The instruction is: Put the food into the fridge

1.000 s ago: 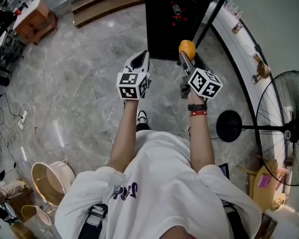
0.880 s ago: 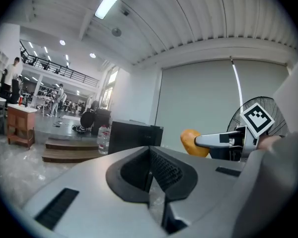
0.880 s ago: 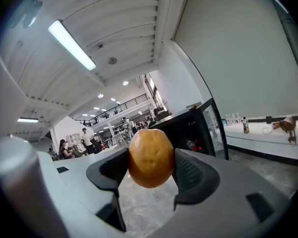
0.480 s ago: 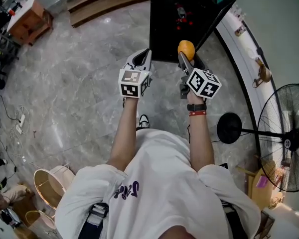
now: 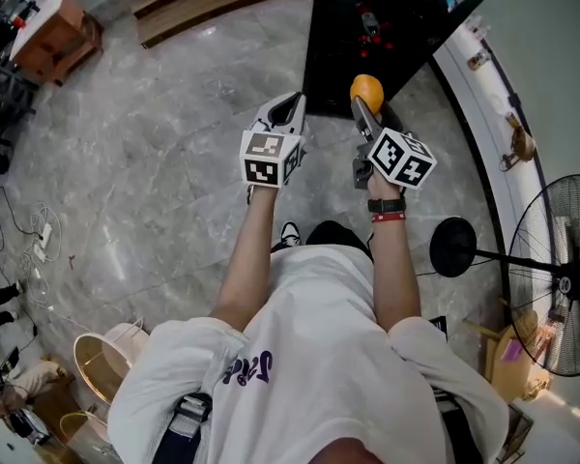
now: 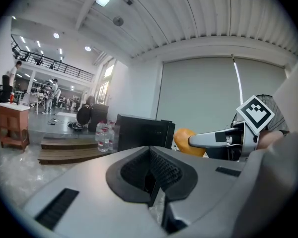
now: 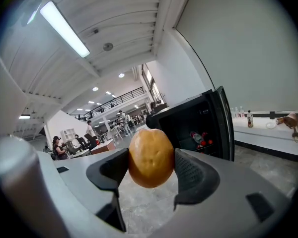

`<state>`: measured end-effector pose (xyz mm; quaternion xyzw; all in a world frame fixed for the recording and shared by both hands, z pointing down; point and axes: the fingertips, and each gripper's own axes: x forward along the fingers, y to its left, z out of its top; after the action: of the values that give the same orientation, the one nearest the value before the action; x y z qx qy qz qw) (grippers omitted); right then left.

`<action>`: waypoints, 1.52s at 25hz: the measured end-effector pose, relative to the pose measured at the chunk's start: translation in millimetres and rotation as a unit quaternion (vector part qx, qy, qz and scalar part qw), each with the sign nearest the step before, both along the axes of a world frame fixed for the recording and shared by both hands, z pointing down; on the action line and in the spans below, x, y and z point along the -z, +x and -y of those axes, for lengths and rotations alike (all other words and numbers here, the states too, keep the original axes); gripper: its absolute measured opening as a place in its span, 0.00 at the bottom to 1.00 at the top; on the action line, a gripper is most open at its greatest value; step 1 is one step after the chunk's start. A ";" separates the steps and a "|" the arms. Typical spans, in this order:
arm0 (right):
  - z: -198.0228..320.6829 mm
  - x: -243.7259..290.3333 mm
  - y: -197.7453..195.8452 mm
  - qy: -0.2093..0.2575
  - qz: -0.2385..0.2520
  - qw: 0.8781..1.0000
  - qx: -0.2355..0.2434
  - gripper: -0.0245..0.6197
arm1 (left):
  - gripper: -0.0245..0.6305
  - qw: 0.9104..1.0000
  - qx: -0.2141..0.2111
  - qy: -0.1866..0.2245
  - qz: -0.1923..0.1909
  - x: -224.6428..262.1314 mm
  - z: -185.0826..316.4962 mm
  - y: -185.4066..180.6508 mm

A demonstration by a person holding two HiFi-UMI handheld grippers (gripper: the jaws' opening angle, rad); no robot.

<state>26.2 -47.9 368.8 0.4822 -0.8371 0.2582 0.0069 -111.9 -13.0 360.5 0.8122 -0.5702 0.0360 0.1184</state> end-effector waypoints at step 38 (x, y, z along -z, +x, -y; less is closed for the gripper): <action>175.8 -104.0 -6.6 -0.052 -0.035 0.997 0.043 0.51 | 0.07 1.000 -0.007 -0.029 0.001 -79.9 175.7 20.1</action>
<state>19.6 -223.7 472.9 0.4537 -0.8418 0.2836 0.0718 -91.8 -188.7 440.4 0.8124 -0.5632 0.0539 0.1410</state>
